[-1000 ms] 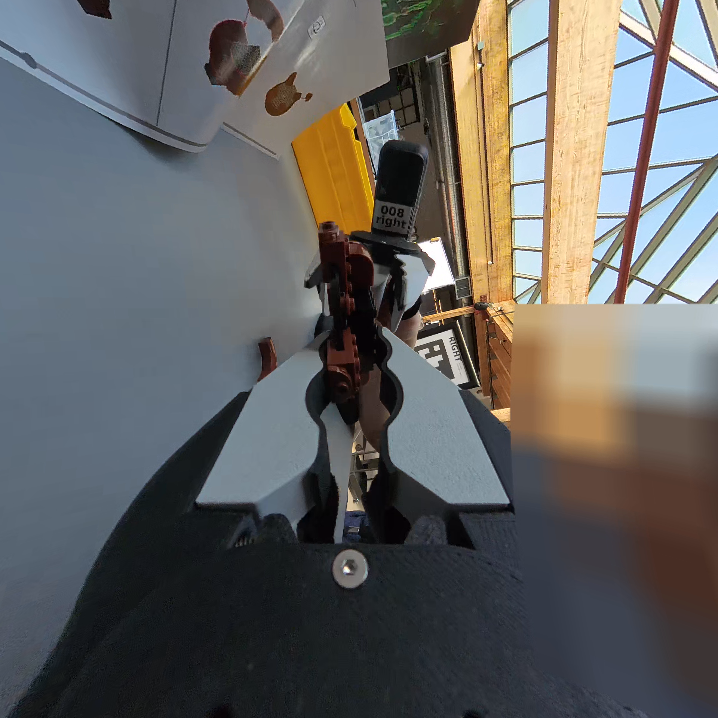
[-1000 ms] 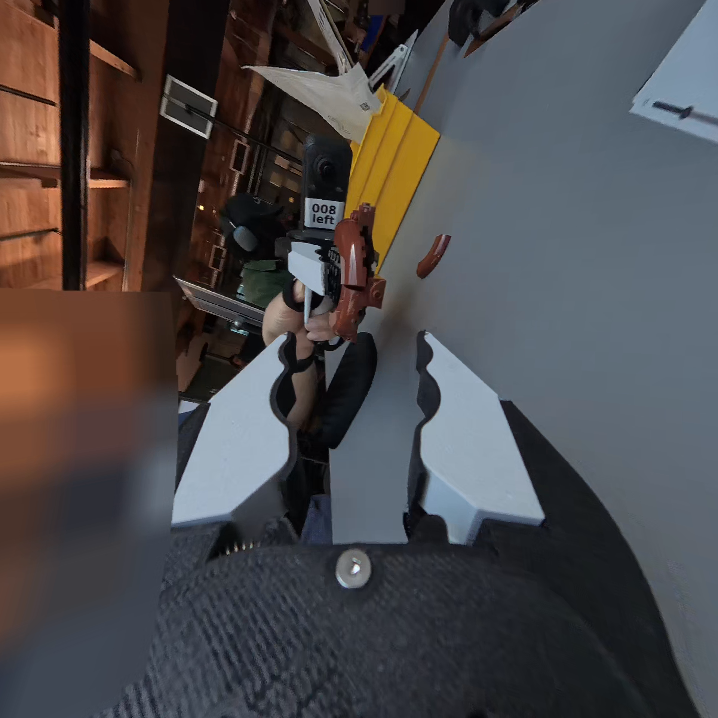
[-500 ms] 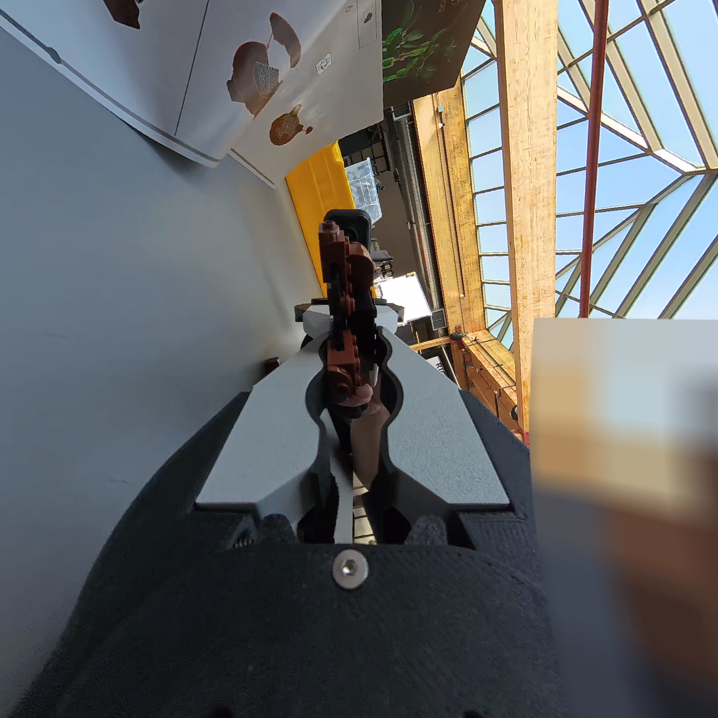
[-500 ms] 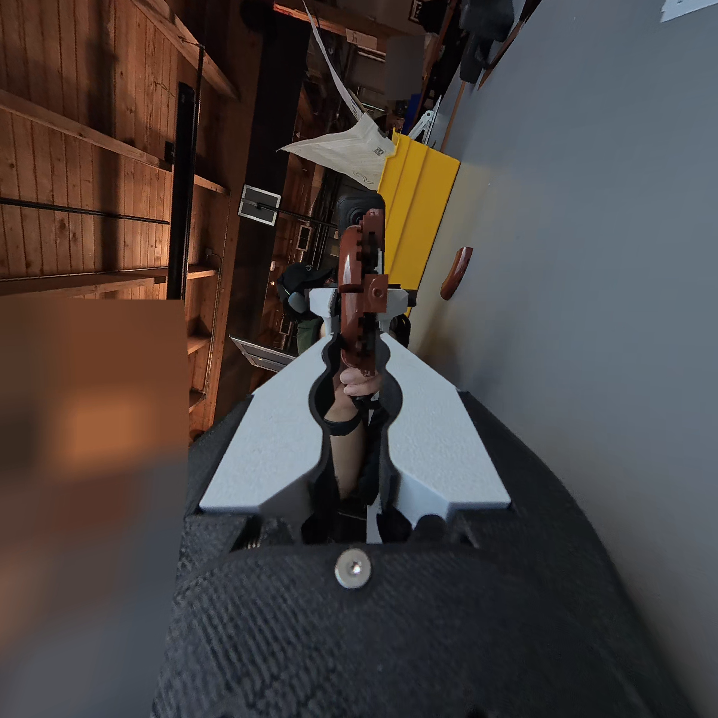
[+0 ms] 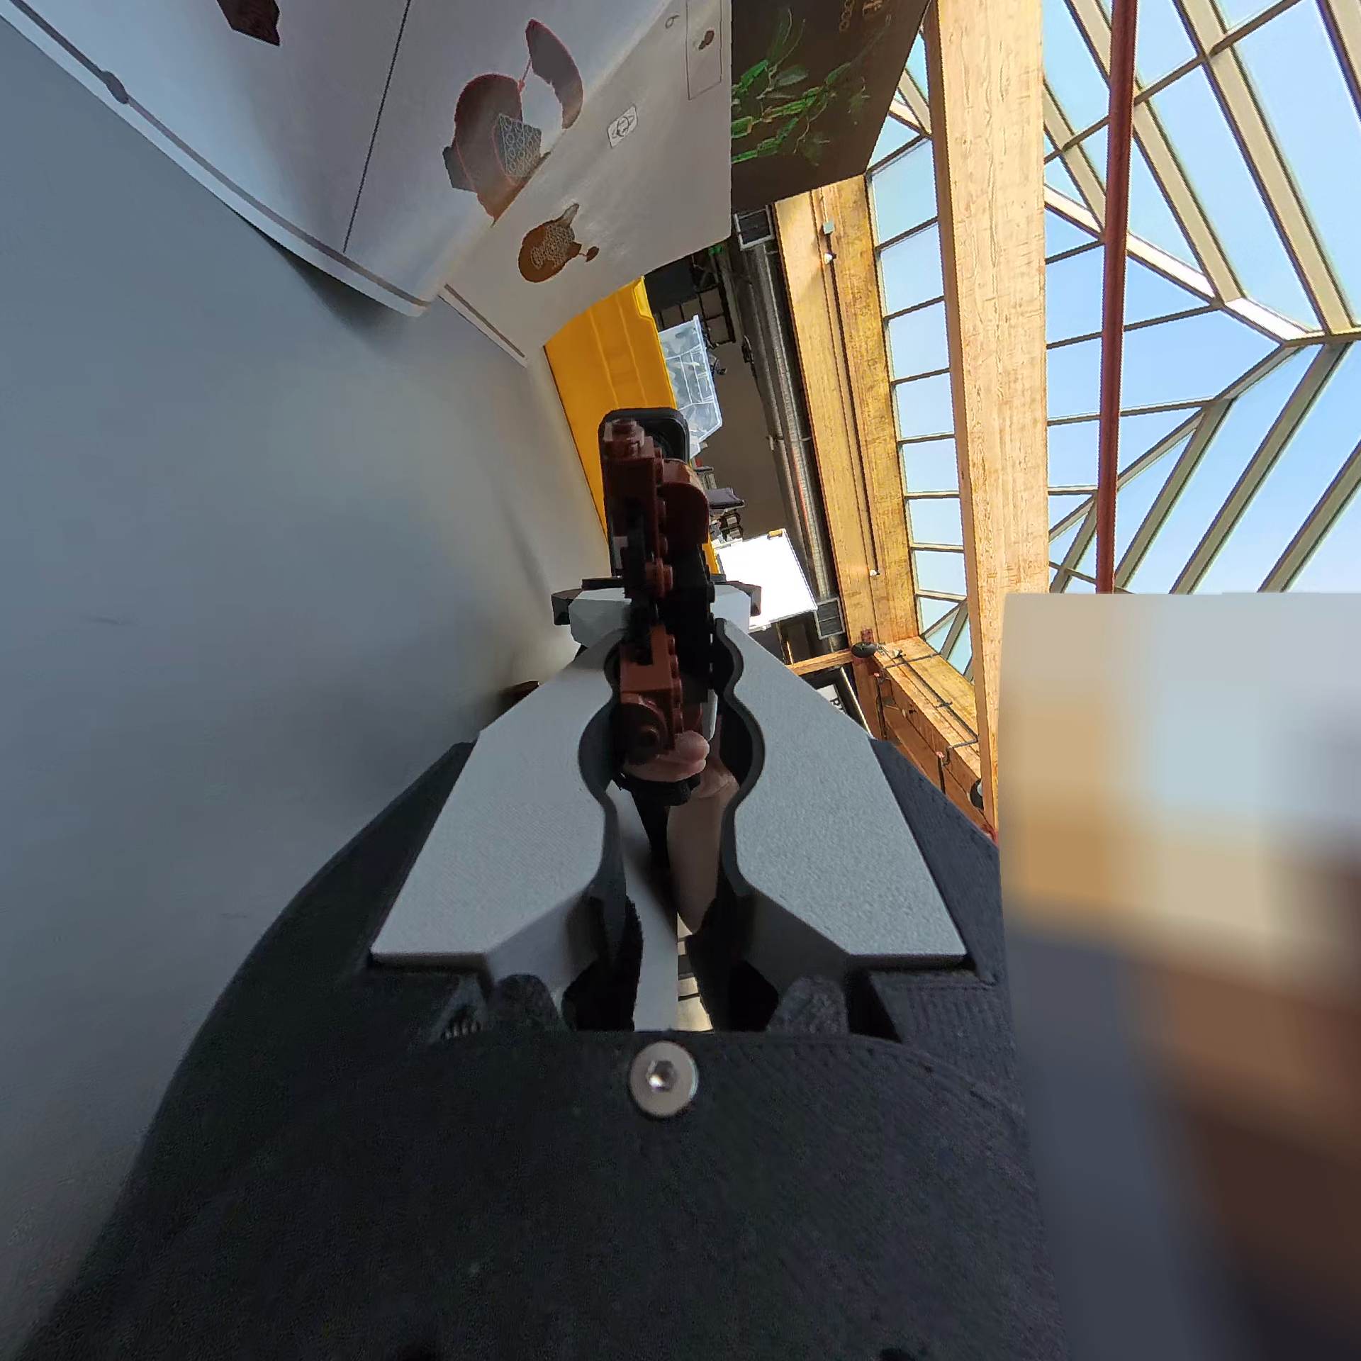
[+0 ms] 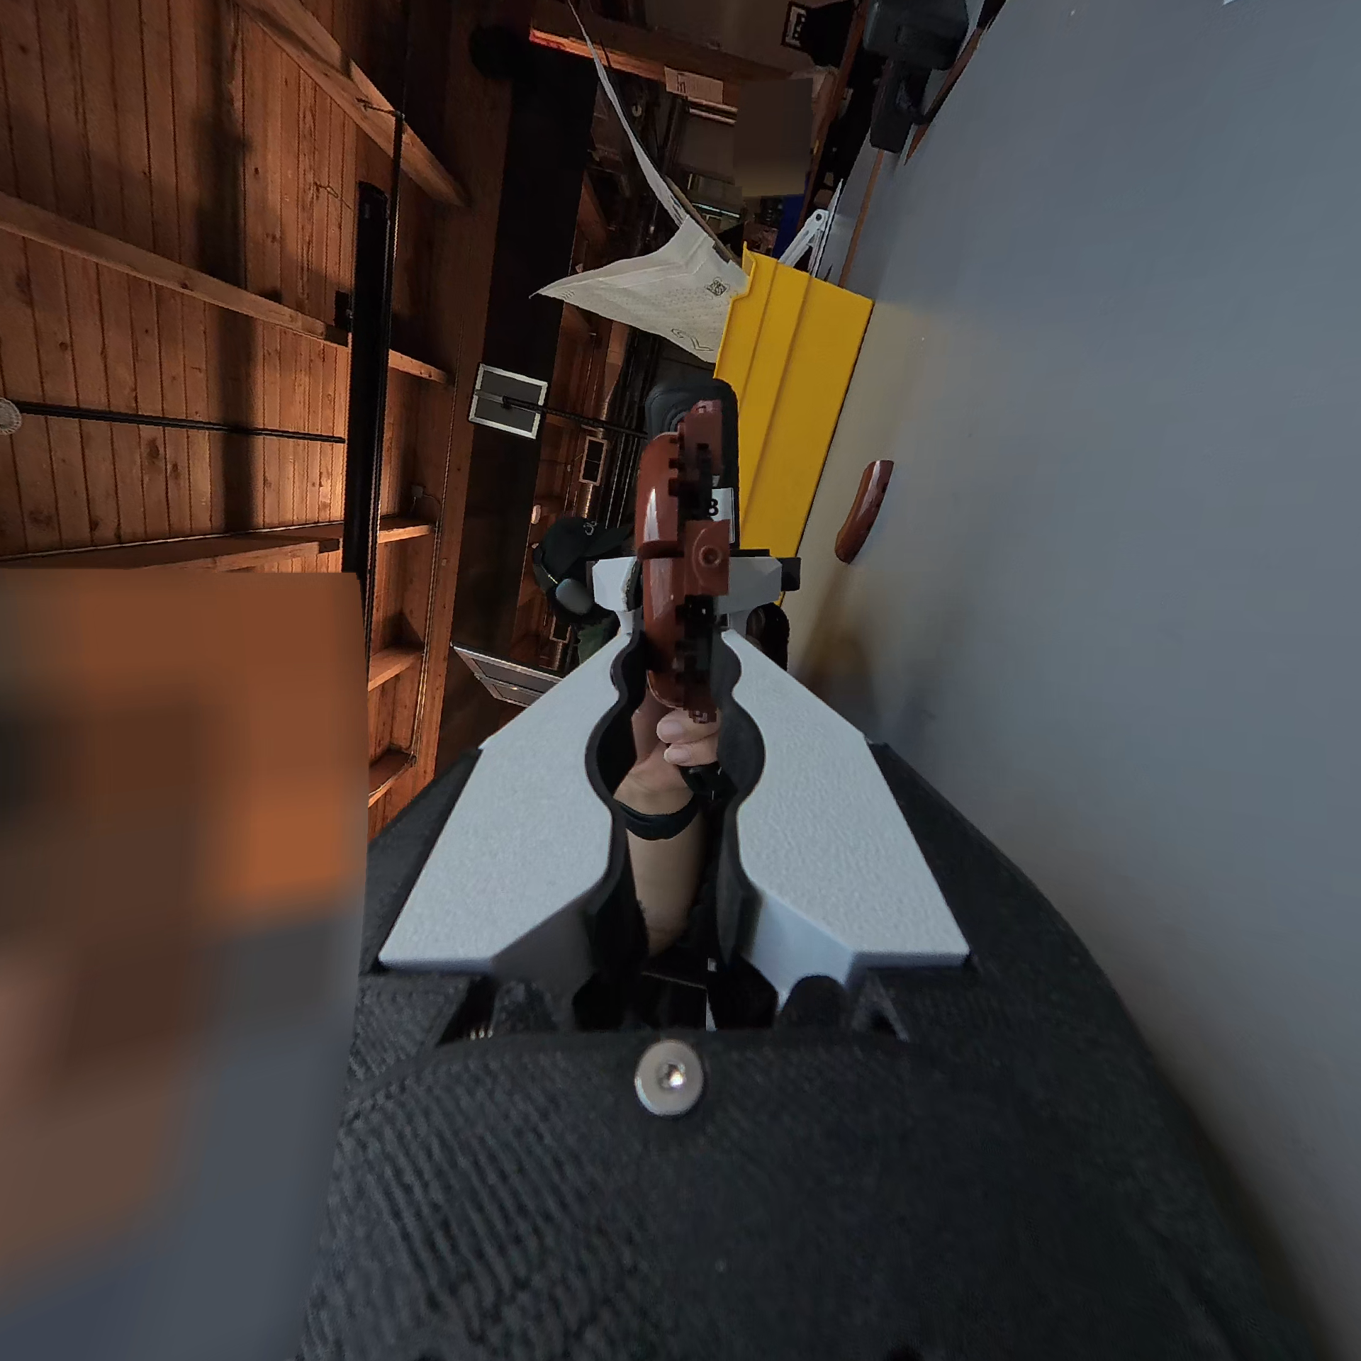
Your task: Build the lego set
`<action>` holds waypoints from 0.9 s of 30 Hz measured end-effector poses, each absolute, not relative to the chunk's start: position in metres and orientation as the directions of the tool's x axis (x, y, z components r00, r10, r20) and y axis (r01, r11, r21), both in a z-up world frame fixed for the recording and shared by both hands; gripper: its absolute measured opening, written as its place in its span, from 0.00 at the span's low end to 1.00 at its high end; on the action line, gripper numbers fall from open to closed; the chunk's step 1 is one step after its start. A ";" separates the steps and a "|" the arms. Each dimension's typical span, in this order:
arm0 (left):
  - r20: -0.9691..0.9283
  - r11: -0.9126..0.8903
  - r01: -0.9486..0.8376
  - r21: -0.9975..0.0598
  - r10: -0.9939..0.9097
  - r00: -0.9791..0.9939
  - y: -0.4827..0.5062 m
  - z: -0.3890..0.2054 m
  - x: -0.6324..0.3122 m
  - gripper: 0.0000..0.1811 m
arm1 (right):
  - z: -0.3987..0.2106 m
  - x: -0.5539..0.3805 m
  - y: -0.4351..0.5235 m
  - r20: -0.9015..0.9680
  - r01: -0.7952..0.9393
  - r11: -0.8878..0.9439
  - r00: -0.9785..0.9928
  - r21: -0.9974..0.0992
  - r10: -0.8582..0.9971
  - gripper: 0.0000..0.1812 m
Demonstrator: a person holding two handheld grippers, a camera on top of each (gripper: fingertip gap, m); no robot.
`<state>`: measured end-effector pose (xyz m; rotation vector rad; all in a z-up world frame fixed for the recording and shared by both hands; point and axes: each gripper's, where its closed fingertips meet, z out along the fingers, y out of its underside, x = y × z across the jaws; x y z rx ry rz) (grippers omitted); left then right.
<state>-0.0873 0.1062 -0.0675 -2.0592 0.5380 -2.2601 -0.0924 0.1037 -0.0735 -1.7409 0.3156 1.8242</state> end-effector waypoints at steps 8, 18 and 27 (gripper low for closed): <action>0.957 -0.942 -0.178 -0.285 -0.268 -0.112 0.106 -0.068 -0.088 0.09 | -0.074 -0.093 0.103 -0.969 -0.571 -0.795 0.005 -0.207 0.248 0.09; 0.956 -0.942 -0.179 -0.284 -0.264 -0.124 0.104 -0.067 -0.088 0.10 | -0.073 -0.094 0.102 -0.957 -0.549 -0.793 0.047 -0.264 0.287 0.09; 0.962 -0.905 -0.330 -0.267 -0.230 -0.147 0.087 -0.069 -0.094 0.09 | -0.040 -0.048 0.103 -0.813 -0.468 -0.664 0.327 -0.583 0.482 0.18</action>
